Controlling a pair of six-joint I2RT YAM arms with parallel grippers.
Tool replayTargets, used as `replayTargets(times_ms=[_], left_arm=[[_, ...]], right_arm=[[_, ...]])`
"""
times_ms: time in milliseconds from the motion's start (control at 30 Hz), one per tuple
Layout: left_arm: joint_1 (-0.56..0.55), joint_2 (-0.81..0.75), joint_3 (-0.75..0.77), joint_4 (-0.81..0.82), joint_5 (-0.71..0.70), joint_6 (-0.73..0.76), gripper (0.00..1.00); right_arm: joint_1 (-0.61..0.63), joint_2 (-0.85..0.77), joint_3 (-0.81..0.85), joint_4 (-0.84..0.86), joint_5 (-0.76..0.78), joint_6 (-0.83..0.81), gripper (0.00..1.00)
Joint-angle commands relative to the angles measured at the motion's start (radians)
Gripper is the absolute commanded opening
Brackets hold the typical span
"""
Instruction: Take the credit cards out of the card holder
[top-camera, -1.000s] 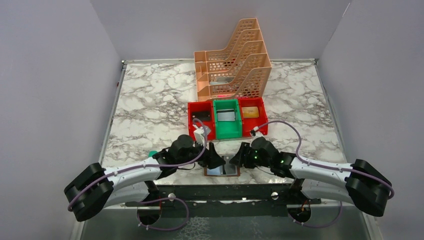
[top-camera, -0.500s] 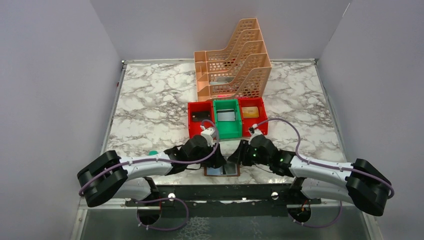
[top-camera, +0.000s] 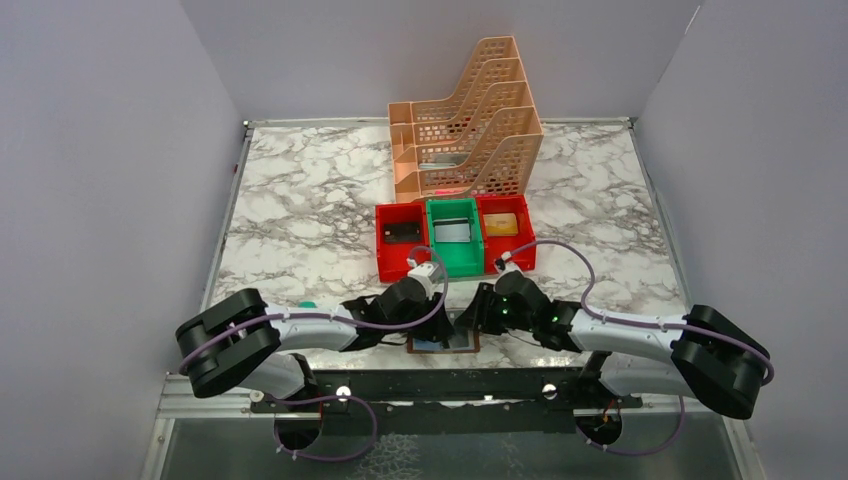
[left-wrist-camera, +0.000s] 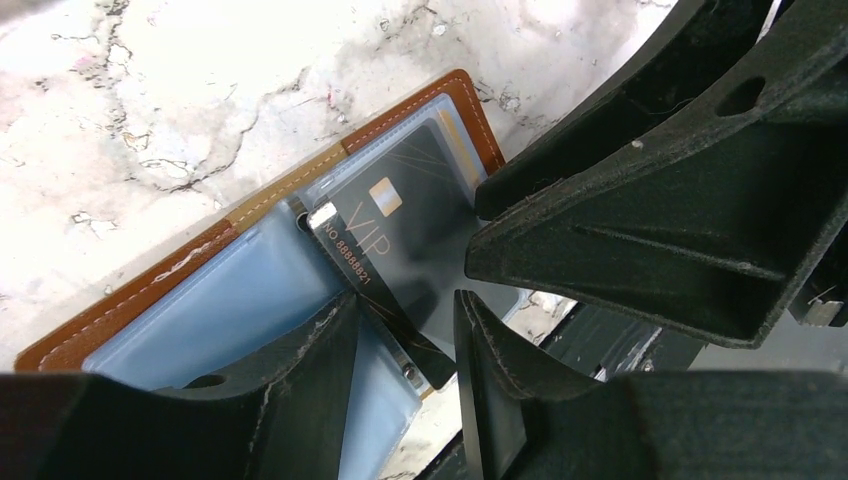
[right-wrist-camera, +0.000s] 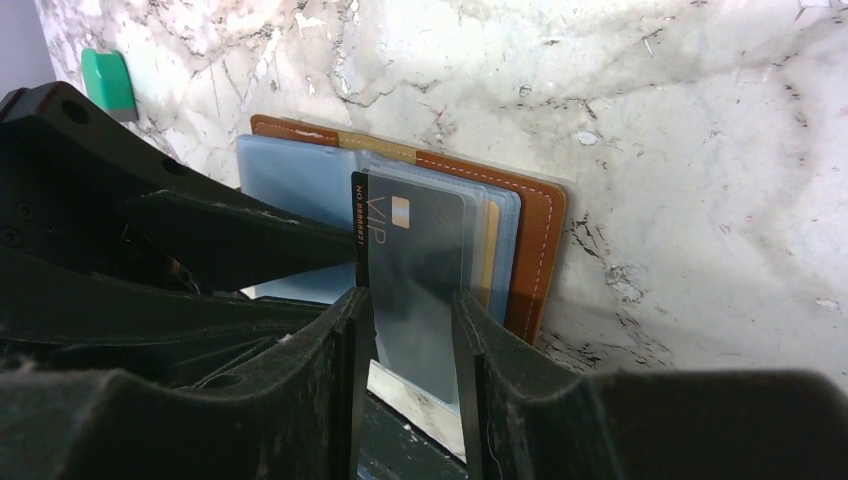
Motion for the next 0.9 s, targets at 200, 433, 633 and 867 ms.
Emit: replayTargets(times_ms=[200,433,633,867], left_arm=[[-0.025,0.029,-0.037,0.039,-0.087,-0.076,0.34],[-0.026,0.004,-0.075,0.097,-0.109,-0.112,0.16],[-0.026,-0.004,-0.084,0.123,-0.097,-0.118,0.02],[-0.026,-0.039,-0.108,0.123,-0.114,-0.120,0.01]], right_arm=[[-0.003,0.005,-0.077,-0.004,-0.026,0.037,0.40],[-0.003,0.006,-0.068,-0.027,-0.016,0.033,0.40],[-0.003,0.007,-0.065,-0.035,-0.007,0.032,0.40],[-0.003,0.011,-0.061,-0.047,0.007,0.034,0.40]])
